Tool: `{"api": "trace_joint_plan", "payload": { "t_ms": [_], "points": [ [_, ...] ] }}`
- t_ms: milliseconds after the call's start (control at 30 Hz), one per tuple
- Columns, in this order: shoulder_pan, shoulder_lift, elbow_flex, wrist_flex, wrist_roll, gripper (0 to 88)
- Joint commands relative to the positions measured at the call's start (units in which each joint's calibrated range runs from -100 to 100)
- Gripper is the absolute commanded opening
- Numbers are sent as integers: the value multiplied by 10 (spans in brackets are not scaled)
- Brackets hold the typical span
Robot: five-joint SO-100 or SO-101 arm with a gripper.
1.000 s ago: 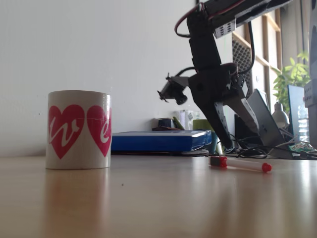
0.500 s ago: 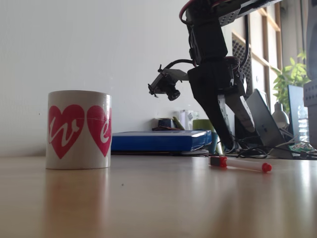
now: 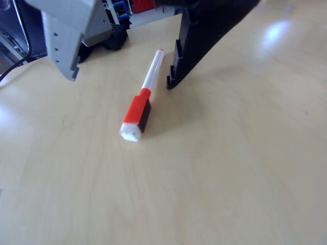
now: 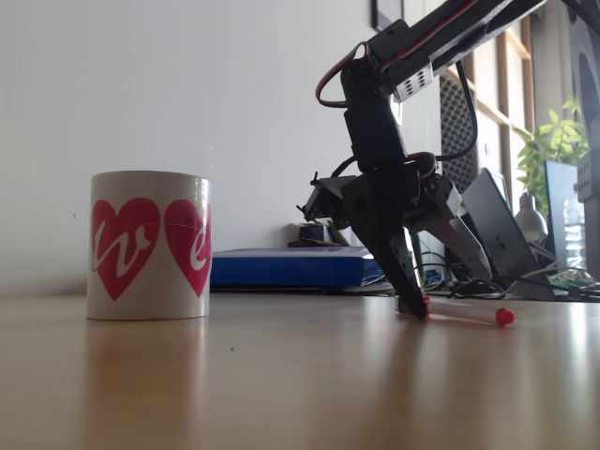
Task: Grab the pen and place it in the cup.
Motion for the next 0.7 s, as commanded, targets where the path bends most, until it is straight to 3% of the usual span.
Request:
{"api": "trace_joint_plan", "payload": {
  "t_ms": [0,300,500,667],
  "points": [
    [2,8,21,-35,-4,405],
    [-7,16,27,-37,-4,394],
    [-5,17,31,-52,2,248],
    [-5,18,29,-50,3,230]
  ]
}}
